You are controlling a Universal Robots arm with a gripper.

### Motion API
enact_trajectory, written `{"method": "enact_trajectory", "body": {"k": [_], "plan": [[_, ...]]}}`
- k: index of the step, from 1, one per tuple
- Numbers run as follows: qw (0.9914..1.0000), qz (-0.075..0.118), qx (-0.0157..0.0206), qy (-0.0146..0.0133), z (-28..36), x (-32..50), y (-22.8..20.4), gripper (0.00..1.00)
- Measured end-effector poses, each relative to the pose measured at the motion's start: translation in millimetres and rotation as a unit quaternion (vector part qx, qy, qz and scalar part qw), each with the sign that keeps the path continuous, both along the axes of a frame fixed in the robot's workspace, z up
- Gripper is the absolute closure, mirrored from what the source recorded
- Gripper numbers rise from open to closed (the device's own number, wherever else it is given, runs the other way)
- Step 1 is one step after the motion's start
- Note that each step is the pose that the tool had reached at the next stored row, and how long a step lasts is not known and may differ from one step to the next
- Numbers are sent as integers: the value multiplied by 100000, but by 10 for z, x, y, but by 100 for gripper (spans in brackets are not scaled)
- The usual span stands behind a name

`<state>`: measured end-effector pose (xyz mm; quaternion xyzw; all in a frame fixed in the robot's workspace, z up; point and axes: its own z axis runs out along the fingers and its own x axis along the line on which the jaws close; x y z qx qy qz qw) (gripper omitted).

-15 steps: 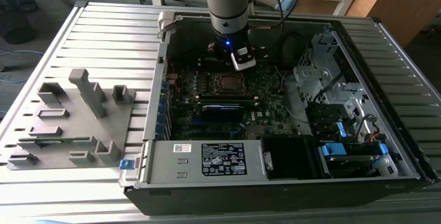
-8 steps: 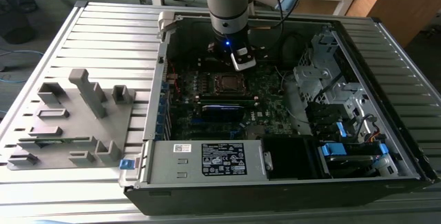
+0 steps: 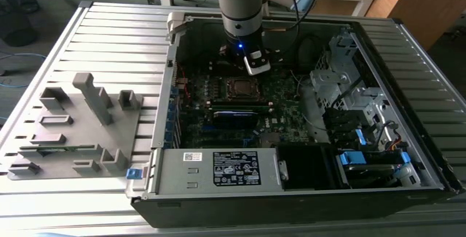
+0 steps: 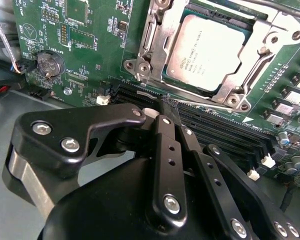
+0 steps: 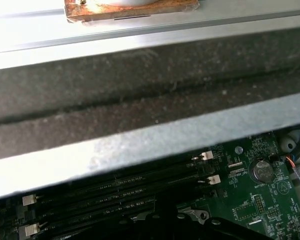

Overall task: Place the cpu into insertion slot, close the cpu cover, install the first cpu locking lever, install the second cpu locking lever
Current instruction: 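Install the first cpu locking lever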

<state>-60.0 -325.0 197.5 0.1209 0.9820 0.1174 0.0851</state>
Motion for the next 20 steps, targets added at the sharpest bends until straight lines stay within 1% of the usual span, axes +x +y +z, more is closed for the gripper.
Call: {"method": "enact_trajectory", "body": {"k": [5, 9, 15, 20], "plan": [[100000, -51, -4, 2, 0, 0, 17, 89], [100000, -90, 0, 0, -1, 0, 44, 89], [100000, -87, -31, -7, -2, 0, 46, 89], [100000, -88, -154, 0, -1, 0, 45, 89]]}}
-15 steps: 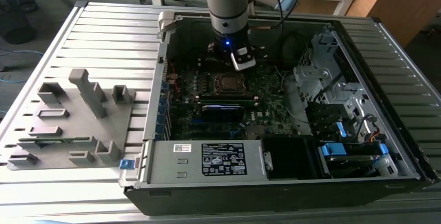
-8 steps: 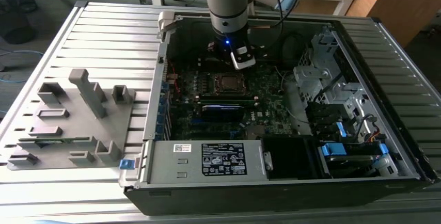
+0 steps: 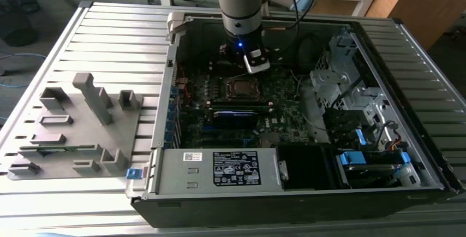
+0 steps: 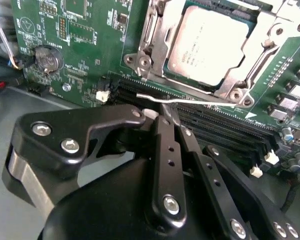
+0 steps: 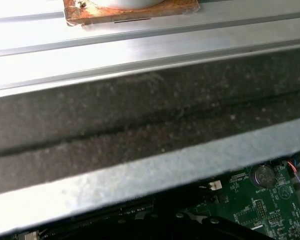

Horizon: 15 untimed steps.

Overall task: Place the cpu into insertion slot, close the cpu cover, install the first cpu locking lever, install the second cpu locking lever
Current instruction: 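Install the first cpu locking lever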

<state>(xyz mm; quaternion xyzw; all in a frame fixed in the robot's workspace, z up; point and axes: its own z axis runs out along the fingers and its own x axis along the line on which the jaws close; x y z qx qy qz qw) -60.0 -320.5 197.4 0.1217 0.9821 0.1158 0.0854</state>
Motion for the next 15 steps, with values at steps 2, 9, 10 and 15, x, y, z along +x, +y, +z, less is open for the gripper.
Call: {"method": "enact_trajectory", "body": {"k": [2, 9, 10, 15], "plan": [[100000, 1, -6, 3, 0, 0, 0, 89], [100000, -2, 0, -5, 56, 0, 1, 89], [100000, -3, -1, -4, 73, 0, 1, 89], [100000, -3, -3, -1, 158, 0, 1, 89]]}}
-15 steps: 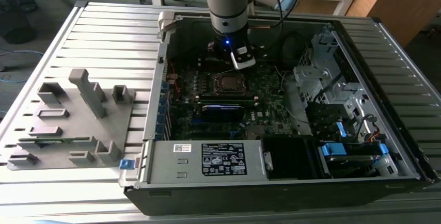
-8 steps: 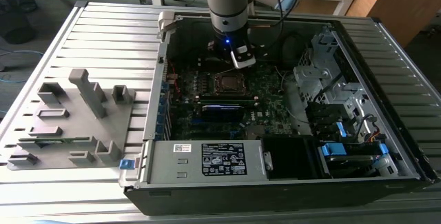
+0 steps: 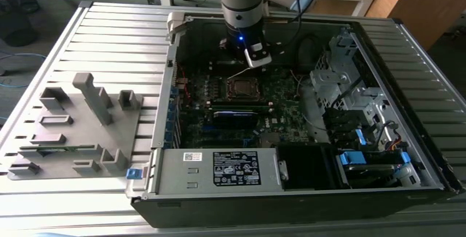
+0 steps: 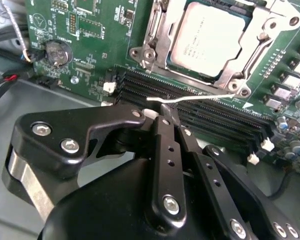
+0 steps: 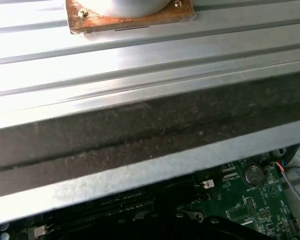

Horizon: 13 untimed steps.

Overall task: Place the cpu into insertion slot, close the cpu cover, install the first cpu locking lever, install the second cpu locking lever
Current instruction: 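Install the first cpu locking lever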

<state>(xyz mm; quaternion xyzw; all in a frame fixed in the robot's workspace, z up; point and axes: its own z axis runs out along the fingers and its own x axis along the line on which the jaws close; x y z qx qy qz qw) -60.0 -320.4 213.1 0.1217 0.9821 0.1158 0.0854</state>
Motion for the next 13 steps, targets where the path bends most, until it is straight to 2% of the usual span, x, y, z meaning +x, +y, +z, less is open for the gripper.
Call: {"method": "enact_trajectory", "body": {"k": [3, 8, 13], "plan": [[100000, 5, 55, -10, 10, 0, 0, 89], [99997, -71, 826, -1, 6, -8, 16, 89], [99997, -72, 832, 2, 7, -8, 25, 89]]}}
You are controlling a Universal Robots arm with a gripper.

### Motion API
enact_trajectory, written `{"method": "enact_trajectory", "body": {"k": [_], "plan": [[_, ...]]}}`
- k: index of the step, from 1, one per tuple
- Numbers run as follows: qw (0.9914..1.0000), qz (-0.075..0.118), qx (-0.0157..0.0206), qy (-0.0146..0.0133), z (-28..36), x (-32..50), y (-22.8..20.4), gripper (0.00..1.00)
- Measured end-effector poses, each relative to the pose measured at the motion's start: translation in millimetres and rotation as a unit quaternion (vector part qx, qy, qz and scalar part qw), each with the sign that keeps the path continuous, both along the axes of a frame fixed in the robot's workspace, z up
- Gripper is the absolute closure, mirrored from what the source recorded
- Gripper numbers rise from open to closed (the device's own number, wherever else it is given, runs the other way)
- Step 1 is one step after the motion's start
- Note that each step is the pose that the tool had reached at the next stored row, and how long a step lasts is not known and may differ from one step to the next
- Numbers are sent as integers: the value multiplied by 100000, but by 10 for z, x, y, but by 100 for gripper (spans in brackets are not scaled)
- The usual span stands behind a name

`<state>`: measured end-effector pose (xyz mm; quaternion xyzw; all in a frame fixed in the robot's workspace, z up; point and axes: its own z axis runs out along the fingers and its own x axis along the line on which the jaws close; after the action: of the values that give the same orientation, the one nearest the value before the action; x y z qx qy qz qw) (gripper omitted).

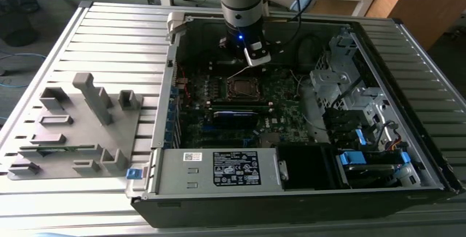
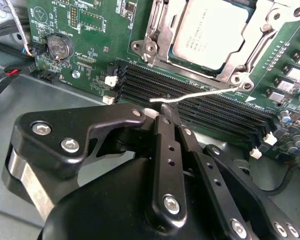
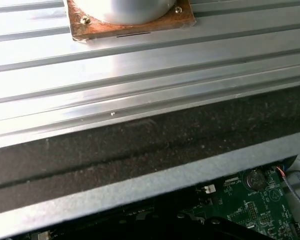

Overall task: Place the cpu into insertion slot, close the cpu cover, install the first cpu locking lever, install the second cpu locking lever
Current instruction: 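Install the first cpu locking lever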

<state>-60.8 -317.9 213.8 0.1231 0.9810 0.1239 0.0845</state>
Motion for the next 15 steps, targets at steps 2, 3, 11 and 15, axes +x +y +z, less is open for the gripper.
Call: {"method": "enact_trajectory", "body": {"k": [2, 3, 11, 15], "plan": [[100000, 2, -6, 3, 11, 0, 2, 89], [100000, 1, 1, -2, 20, 0, 4, 89], [100000, -1, -3, 2, 126, 0, 9, 89], [100000, 1, 8, -5, 149, 0, 10, 89]]}}
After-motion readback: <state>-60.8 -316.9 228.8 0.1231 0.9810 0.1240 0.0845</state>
